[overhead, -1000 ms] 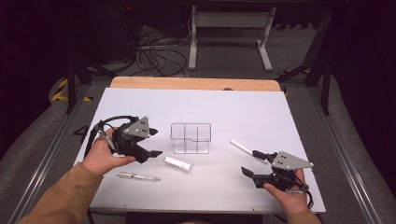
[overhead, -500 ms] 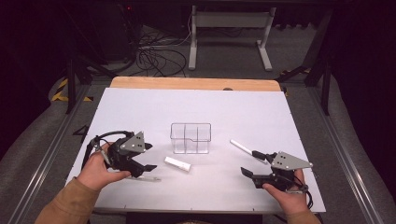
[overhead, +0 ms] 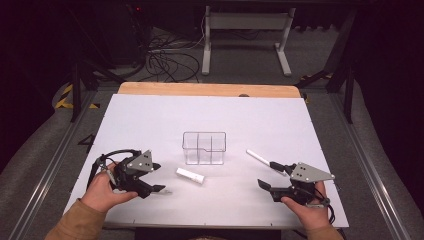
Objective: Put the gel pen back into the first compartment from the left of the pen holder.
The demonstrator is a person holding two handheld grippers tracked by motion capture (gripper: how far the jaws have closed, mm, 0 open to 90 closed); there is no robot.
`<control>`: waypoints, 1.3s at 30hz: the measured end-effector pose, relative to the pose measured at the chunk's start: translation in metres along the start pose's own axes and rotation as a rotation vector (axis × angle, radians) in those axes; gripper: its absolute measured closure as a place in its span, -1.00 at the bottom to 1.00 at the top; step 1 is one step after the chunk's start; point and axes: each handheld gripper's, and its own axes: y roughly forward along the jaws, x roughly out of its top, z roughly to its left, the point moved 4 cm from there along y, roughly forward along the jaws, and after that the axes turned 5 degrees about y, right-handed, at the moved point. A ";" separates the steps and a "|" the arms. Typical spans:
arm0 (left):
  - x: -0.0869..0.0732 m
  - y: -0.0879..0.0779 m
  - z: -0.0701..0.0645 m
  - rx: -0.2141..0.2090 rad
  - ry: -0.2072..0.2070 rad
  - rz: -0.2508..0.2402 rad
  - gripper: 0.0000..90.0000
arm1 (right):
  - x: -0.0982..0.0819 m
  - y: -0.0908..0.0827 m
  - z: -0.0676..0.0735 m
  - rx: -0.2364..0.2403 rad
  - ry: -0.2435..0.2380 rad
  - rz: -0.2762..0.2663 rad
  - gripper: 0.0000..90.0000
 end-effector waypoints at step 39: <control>-0.021 0.015 -0.006 -0.066 0.030 0.117 -0.07 | -0.003 0.003 0.001 0.011 -0.007 0.019 -0.42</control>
